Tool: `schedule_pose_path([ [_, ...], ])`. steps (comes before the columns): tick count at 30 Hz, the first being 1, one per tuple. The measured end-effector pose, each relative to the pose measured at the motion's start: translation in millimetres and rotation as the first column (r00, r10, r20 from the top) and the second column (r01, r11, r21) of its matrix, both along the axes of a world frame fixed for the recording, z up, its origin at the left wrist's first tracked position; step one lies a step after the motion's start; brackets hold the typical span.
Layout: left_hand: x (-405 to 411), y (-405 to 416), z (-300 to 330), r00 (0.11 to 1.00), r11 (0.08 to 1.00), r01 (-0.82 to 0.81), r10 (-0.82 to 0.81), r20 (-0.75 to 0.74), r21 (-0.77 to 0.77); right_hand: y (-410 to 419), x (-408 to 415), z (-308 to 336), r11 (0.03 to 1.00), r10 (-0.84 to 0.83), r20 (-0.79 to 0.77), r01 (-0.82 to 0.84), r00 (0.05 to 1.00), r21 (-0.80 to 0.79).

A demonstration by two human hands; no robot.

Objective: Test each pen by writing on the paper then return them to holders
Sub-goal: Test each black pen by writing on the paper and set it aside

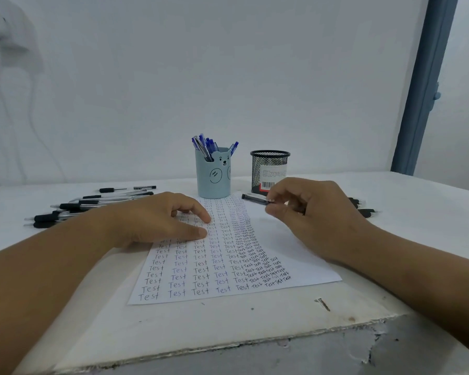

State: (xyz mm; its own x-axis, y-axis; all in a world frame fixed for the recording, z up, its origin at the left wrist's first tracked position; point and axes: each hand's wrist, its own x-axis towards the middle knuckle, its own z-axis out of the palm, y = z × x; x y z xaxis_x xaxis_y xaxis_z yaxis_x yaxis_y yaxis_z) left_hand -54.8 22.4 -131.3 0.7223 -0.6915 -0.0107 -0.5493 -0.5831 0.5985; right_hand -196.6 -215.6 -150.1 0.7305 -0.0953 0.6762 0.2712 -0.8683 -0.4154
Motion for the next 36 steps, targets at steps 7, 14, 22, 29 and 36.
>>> schedule_pose_path([
  [7,1,1,-1,1.000,1.000,-0.002,0.002,-0.001,-0.003,4,-1,-3,0.998,0.062,0.009,-0.063,0.998,0.018],
  [14,-1,0,-1,1.000,1.000,0.003,-0.003,0.000,-0.006,3,-3,-3,0.993,0.111,0.028,-0.112,0.993,0.034],
  [22,-1,1,0,1.000,1.000,0.001,-0.001,0.006,-0.002,0,-2,-2,0.998,0.068,0.000,-0.068,0.998,-0.012],
  [29,-1,0,1,1.000,0.999,0.021,-0.022,0.020,0.023,-24,-5,9,0.997,-0.079,-0.099,0.078,0.992,-0.008],
  [36,-1,1,0,0.999,0.999,0.037,-0.037,0.016,0.016,-56,-16,21,0.955,-0.292,-0.396,0.243,0.871,-0.171],
])
